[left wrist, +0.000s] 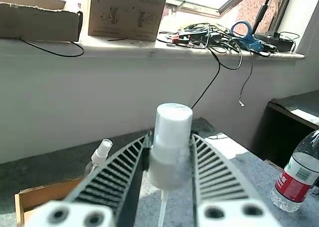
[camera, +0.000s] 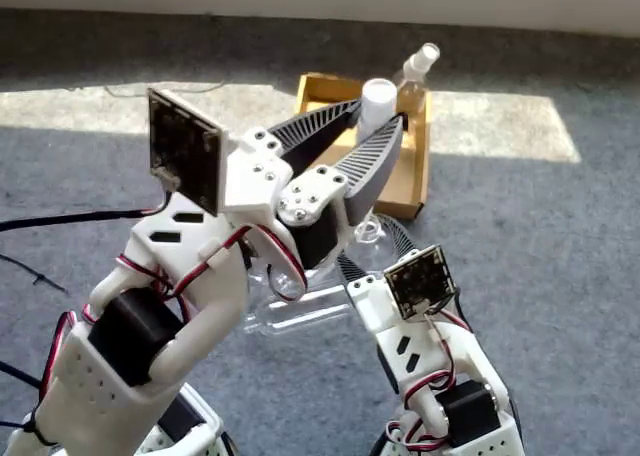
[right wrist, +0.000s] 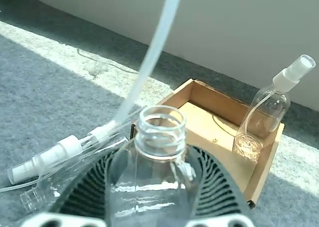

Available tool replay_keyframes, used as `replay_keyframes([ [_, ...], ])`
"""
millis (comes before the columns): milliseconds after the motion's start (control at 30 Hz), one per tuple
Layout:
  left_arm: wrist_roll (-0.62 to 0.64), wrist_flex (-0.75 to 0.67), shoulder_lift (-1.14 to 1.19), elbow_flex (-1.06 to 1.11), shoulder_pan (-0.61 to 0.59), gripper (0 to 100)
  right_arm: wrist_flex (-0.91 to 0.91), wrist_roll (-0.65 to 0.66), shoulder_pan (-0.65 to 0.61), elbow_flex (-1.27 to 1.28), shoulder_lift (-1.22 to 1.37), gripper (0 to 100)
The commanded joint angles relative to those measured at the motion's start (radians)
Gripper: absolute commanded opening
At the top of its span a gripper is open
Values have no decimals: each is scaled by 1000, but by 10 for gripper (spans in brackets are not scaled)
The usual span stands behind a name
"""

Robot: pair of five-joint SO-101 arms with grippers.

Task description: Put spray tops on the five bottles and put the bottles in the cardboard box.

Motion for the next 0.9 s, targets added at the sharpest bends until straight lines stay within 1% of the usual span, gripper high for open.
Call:
replay_keyframes([
  [0, 3, -103, 1, 82, -7, 34, -18, -12, -10, -7, -12, 4],
  [133, 5, -187, 1, 154, -38, 34, -18, -12, -10, -7, -12, 4],
  [300, 5, -253, 1, 139, -50, 34, -18, -12, -10, -2, -12, 4],
  [433, 5, -252, 2, 90, -45, 34, -18, -12, -10, -2, -12, 4],
  [533, 6, -252, 2, 94, -42, 34, -18, -12, -10, -2, -12, 4],
  [733, 11, -252, -2, 168, -42, 34, -18, -12, -7, -1, -12, 4],
  [867, 11, -252, -10, 266, -42, 33, -18, -12, -5, -5, -12, 4],
])
